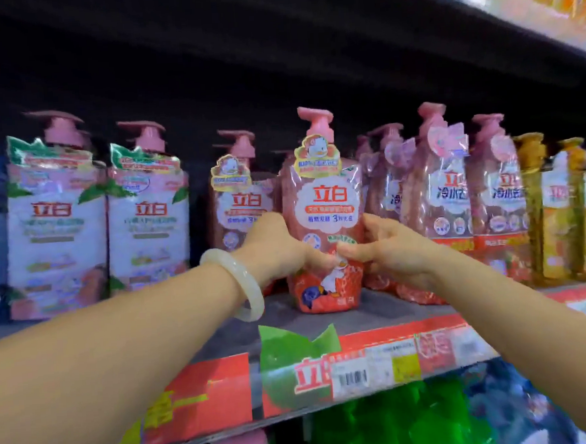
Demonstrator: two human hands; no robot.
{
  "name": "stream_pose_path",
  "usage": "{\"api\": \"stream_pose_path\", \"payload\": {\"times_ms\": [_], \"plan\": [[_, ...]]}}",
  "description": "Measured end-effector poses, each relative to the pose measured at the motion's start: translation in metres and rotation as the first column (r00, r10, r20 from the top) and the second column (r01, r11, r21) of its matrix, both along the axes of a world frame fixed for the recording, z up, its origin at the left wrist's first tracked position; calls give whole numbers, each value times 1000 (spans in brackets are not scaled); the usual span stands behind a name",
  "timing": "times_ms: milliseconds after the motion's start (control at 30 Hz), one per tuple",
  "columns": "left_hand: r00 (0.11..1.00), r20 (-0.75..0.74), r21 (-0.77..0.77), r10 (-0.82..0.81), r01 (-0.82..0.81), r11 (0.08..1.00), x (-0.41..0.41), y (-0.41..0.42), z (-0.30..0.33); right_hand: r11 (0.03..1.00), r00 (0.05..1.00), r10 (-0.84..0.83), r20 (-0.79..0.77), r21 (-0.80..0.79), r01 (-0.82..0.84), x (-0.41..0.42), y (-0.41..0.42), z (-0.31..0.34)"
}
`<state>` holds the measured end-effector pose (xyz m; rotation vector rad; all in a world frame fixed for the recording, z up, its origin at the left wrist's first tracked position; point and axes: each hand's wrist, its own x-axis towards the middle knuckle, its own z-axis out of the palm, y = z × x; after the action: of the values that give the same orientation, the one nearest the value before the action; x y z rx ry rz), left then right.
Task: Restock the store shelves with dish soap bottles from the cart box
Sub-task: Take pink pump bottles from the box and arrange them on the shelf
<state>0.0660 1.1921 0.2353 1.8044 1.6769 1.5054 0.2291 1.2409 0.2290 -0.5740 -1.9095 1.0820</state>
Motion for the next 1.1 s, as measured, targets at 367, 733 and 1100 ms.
{"api": "stream_pose_path", "payload": {"times_ms": [367, 733, 1100], "plan": [[1000, 22, 58, 12, -14, 998, 13, 21, -16, 996, 996, -17, -83, -92, 9, 2, 38, -19], [998, -7, 49, -65, 65, 997, 10, 18, -20, 995, 991, -101, -84, 14, 102, 2, 39, -23], [999, -26, 29, -24, 25, 999, 15, 23, -21, 991, 987, -132, -92, -3, 132, 2, 40, -24]]}}
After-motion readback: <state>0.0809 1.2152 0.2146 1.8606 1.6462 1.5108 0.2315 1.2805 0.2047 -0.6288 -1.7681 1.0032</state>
